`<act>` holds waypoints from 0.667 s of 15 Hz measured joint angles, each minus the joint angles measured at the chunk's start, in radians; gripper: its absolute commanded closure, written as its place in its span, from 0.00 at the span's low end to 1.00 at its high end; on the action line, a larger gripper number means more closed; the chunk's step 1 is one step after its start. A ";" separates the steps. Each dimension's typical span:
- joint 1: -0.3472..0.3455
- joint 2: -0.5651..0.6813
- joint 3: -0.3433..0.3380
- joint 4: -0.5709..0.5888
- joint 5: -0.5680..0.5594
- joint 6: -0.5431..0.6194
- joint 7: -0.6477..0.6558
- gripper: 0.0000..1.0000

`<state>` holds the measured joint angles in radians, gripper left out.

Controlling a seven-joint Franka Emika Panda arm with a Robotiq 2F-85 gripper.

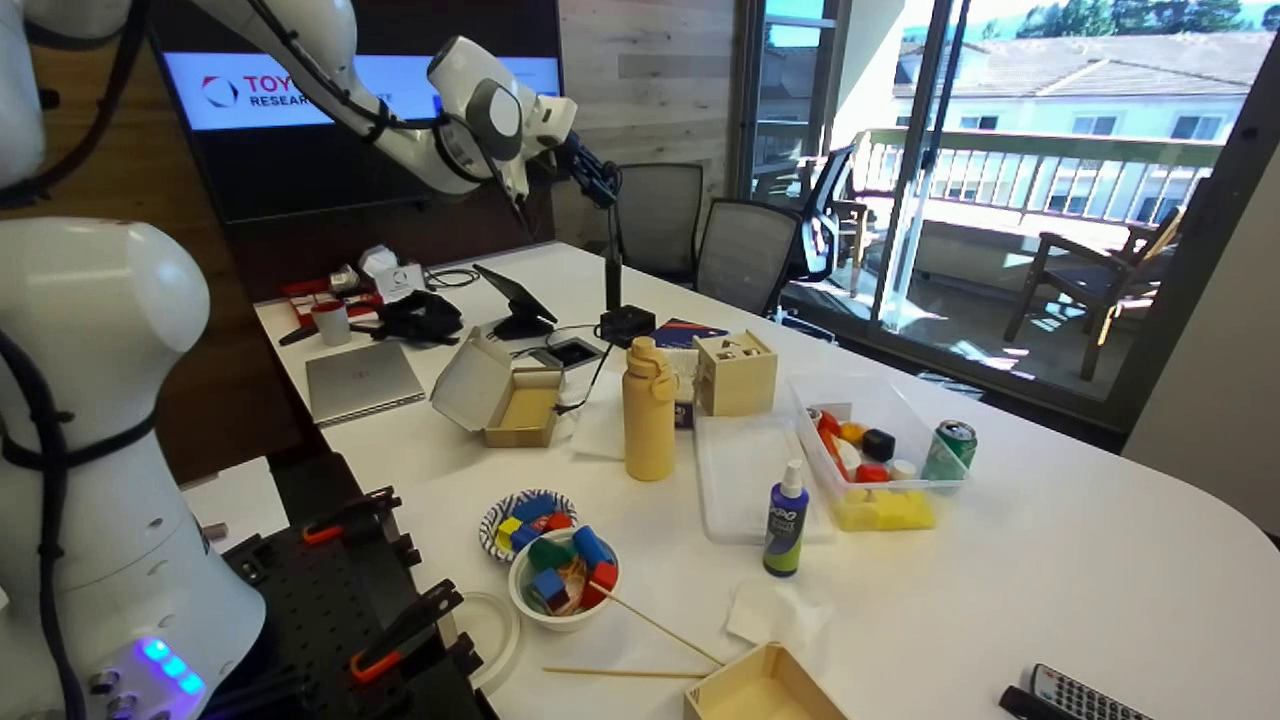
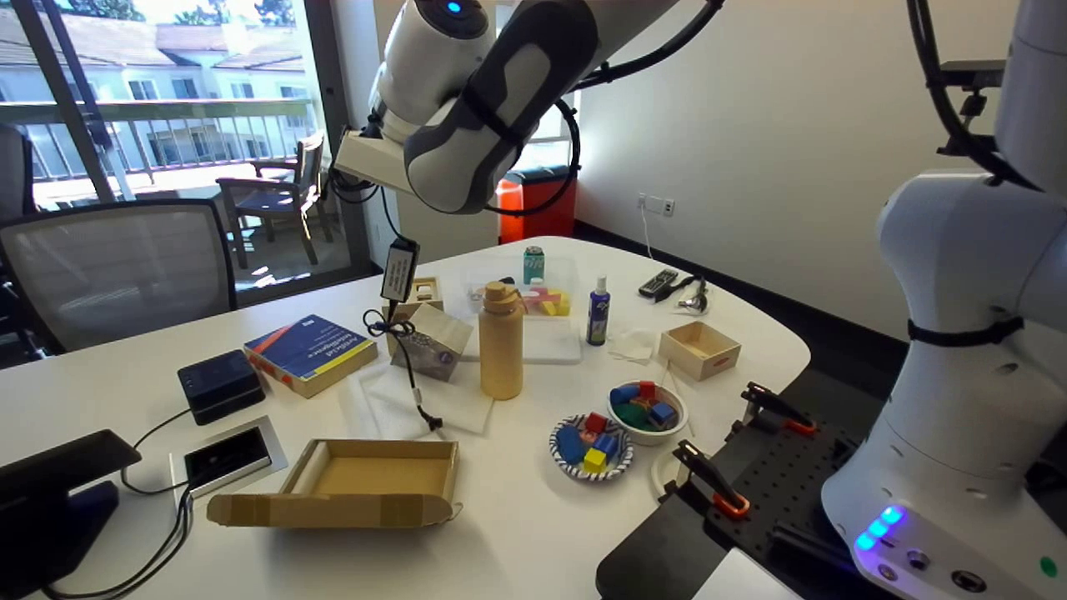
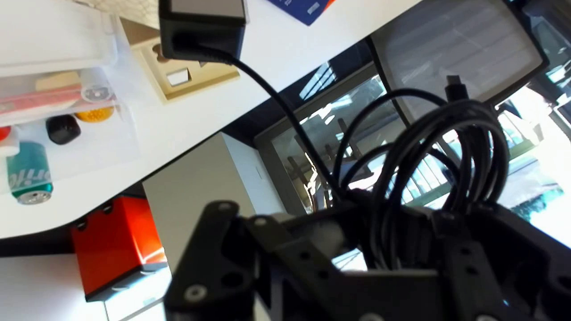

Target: Open the box on the table then remove the contents inside it

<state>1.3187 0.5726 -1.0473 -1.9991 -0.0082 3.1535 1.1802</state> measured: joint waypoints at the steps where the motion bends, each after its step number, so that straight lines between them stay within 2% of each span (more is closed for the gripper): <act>1: 0.053 0.014 -0.056 -0.007 0.019 0.000 -0.004 1.00; 3: 0.131 0.044 -0.126 -0.023 0.059 -0.006 -0.025 1.00; 4: 0.150 0.058 -0.132 -0.034 0.078 -0.011 -0.040 1.00; 6: 0.161 0.089 -0.110 -0.062 0.108 -0.021 -0.061 1.00; 10: 0.135 0.174 -0.021 -0.116 0.153 -0.044 -0.072 1.00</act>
<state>1.4535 0.7465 -1.0682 -2.1150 0.1448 3.1097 1.1083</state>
